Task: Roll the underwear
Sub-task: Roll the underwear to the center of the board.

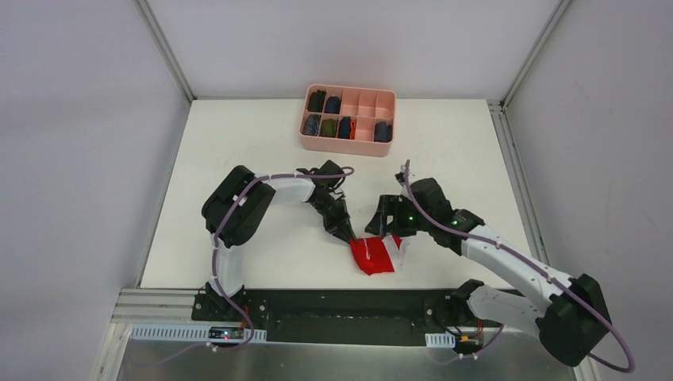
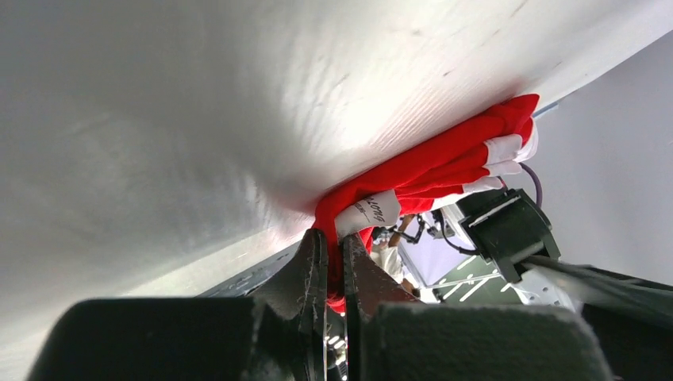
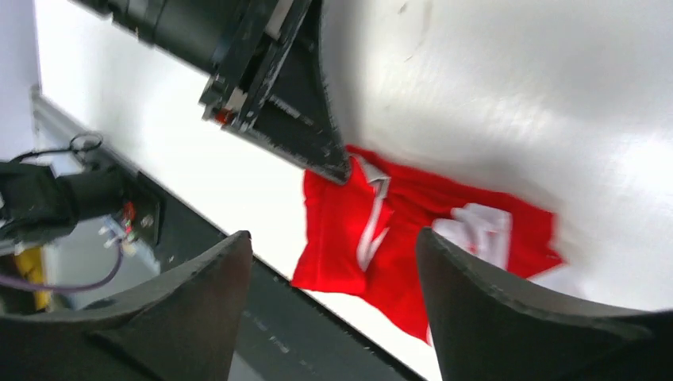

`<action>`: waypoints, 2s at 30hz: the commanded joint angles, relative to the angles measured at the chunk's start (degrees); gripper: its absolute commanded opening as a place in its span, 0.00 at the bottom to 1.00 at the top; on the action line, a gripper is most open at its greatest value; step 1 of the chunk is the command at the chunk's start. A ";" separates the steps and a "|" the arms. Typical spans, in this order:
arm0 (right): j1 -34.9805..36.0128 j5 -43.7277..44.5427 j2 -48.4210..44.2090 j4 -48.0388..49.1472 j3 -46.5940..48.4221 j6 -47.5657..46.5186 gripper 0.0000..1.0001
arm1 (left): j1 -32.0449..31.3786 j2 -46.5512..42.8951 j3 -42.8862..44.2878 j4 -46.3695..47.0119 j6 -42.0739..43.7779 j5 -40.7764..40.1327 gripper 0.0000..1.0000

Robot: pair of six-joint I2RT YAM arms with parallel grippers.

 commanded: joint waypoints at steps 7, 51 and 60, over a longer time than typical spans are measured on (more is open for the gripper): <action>-1.08 22.56 -13.29 -18.15 -4.63 14.87 0.80 | -0.47 -6.08 -3.24 -2.14 -1.43 -4.08 0.00; 3.35 16.21 7.97 -17.52 18.23 -10.09 0.61 | 1.07 -15.19 -11.98 -0.25 -18.36 -18.57 0.00; 24.40 31.33 9.36 -13.21 14.69 -10.65 0.60 | 0.75 -13.55 -9.89 -0.79 -17.62 -17.28 0.00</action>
